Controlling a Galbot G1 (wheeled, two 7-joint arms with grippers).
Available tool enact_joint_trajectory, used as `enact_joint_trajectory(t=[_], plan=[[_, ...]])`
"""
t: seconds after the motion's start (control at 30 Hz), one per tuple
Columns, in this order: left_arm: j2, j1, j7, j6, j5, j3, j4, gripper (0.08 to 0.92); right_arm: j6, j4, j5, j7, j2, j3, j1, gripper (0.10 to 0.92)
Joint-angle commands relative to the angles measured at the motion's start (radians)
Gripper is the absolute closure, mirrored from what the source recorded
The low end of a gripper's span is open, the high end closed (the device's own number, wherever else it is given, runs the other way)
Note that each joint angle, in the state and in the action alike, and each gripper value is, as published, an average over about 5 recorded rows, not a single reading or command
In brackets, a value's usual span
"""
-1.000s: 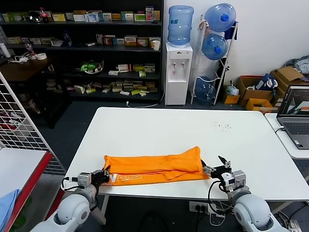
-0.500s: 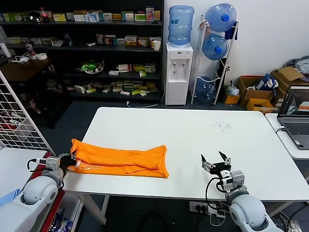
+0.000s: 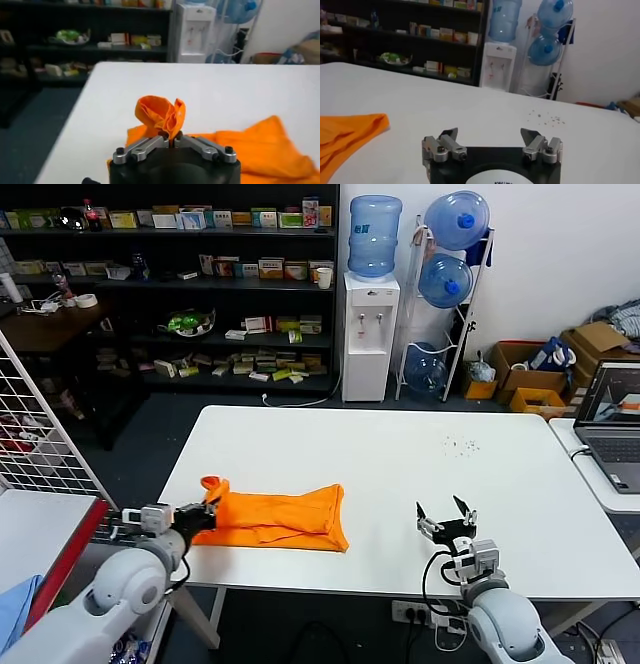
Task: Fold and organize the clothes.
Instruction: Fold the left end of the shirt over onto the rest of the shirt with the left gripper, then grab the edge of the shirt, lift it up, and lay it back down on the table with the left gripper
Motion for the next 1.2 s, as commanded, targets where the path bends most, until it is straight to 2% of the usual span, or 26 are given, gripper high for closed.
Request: enact_joint_trajectory(t=[0.03,0.2,0.43,0.7,1.0,1.2], plan=[[-0.236,-0.115,-0.078,0.042,-0.139,0.181,-0.048,0.892,0.017,-0.038,-0.039,0.0,0.027,0.0,0.013,0.203],[-0.332,-0.162,-0.091,0.027,-0.114,0.213,0.018,0.892,0.016,-0.047,-0.042,0.0,0.034,0.008,0.013,0.203],[-0.405,-0.189,-0.094,0.013,-0.07,0.24,0.081,0.892,0.013,-0.049,-0.04,-0.001,0.036,0.012,0.014,0.203],[-0.461,-0.191,-0.056,-0.014,0.008,0.254,0.16,0.88,0.01,-0.048,-0.038,-0.002,0.038,0.008,0.014,0.203],[-0.494,-0.168,-0.051,-0.1,-0.05,0.209,0.152,0.645,0.008,-0.048,-0.037,-0.003,0.042,0.003,0.014,0.203],[-0.433,-0.135,-0.064,-0.112,-0.076,0.167,0.064,0.471,0.006,-0.047,-0.039,-0.003,0.042,-0.006,0.016,0.203]])
